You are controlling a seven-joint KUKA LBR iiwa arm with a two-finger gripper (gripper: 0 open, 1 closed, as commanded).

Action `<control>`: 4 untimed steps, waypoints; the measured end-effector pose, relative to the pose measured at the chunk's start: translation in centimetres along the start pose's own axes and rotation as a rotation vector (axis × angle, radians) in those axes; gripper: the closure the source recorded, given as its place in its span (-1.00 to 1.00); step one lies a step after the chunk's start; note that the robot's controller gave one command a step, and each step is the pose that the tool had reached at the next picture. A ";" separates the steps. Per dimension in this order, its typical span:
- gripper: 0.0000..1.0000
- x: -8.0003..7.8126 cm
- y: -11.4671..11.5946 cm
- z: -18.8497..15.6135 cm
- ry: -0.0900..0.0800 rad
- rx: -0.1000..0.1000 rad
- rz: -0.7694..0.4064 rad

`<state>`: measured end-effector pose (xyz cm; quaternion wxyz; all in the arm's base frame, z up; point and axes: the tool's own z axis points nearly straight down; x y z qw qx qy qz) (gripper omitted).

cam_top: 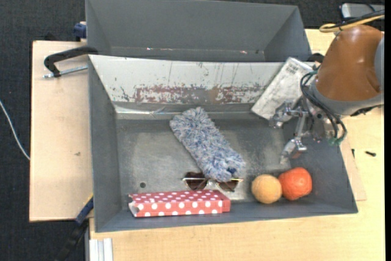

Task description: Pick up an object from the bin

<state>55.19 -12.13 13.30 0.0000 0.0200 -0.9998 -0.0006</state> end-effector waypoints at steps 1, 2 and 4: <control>-1.00 -1.6 1.1 -3.8 -0.008 0.002 0.008; -1.00 -1.0 1.5 -3.5 -0.004 0.001 -0.065; -1.00 2.0 7.8 -5.4 -0.003 0.001 -0.137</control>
Offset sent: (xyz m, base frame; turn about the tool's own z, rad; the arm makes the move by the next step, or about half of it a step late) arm -0.0192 0.0211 0.0269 -0.1840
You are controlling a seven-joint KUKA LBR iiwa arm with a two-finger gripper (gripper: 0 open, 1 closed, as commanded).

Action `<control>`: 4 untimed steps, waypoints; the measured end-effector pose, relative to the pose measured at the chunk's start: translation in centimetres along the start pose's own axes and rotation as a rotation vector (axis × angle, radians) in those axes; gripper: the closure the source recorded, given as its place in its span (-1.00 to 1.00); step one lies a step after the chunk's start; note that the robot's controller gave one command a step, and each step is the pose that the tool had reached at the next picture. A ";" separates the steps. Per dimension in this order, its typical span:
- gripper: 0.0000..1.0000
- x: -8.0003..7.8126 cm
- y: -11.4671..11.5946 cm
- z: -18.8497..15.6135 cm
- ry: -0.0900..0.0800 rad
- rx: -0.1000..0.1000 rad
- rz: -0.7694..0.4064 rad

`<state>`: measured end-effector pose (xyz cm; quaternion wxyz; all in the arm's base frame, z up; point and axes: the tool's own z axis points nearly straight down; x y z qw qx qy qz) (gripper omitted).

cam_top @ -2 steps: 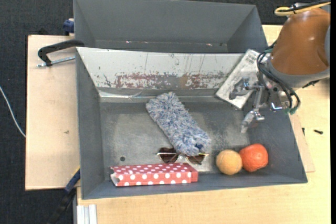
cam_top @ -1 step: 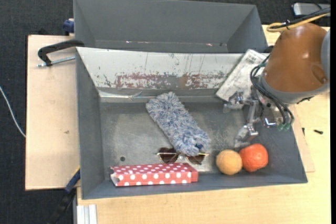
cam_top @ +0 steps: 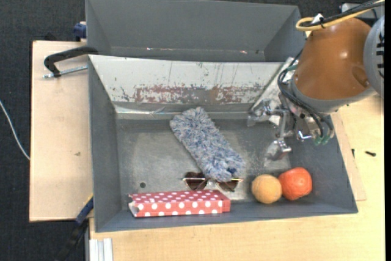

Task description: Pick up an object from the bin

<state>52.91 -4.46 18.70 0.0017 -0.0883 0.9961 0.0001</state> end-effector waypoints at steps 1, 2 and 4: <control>-1.00 -2.4 7.9 2.9 0.002 -0.003 -0.063; -1.00 -1.9 8.1 3.5 0.002 -0.004 -0.061; 1.00 -8.9 7.8 10.7 0.013 -0.002 -0.159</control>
Offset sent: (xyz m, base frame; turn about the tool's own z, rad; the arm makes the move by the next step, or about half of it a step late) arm -0.0011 0.0622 -0.0422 -0.0548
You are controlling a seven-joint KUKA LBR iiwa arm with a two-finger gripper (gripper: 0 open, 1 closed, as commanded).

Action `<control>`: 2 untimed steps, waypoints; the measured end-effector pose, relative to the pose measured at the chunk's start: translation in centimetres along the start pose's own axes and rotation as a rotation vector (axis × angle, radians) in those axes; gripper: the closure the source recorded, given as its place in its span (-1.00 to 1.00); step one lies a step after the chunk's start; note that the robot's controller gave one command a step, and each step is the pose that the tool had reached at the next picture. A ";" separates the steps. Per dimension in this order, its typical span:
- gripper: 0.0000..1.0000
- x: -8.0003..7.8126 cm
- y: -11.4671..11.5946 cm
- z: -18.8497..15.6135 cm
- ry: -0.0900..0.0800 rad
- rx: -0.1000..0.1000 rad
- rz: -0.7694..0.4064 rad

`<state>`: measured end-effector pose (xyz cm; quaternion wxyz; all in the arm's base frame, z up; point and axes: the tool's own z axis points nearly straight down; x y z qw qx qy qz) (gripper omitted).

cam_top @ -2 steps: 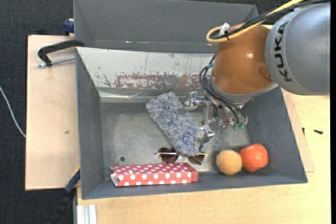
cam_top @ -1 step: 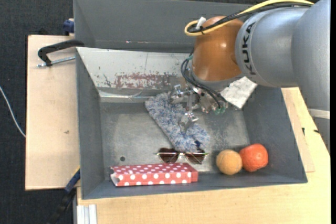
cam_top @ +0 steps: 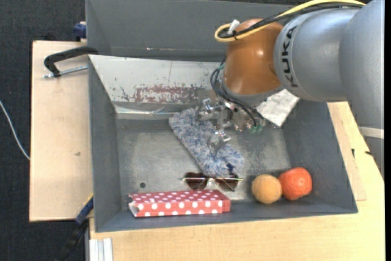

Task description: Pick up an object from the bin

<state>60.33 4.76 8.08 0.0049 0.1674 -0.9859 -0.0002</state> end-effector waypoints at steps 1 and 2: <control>1.00 5.7 0.2 -15.7 -0.018 0.006 -0.304; 1.00 5.7 0.1 -15.9 -0.020 0.007 -0.304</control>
Offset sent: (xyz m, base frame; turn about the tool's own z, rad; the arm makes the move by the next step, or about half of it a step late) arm 0.0000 0.0000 0.0000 0.0000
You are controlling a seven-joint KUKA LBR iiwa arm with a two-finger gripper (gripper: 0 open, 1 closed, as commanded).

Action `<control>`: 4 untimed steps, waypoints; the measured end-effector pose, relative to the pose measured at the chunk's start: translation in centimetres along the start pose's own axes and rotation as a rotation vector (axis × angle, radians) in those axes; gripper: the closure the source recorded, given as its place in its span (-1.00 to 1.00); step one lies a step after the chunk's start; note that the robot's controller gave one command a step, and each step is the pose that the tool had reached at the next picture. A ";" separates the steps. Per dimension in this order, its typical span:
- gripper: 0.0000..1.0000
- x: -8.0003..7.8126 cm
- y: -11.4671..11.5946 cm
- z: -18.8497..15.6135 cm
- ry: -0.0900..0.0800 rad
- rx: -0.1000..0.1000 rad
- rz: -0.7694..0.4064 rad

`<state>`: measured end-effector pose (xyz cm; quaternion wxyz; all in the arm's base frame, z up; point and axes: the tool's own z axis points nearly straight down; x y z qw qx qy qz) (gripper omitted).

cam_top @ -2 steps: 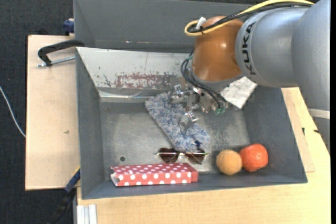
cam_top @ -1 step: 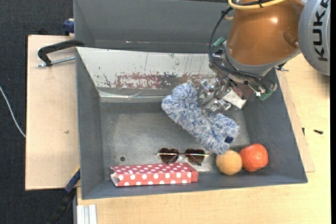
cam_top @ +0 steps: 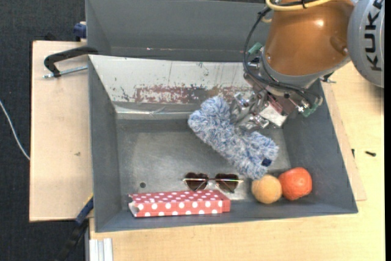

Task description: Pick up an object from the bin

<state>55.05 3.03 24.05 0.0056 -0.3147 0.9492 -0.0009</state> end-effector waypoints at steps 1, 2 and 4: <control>1.00 -2.2 5.4 13.8 0.006 -0.006 -0.253; 1.00 -2.2 5.4 13.8 0.006 -0.007 -0.253; 1.00 -2.9 5.4 7.3 0.009 -0.009 -0.251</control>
Offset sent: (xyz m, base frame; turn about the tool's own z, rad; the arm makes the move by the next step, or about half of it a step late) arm 0.0000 0.0000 0.0000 0.0000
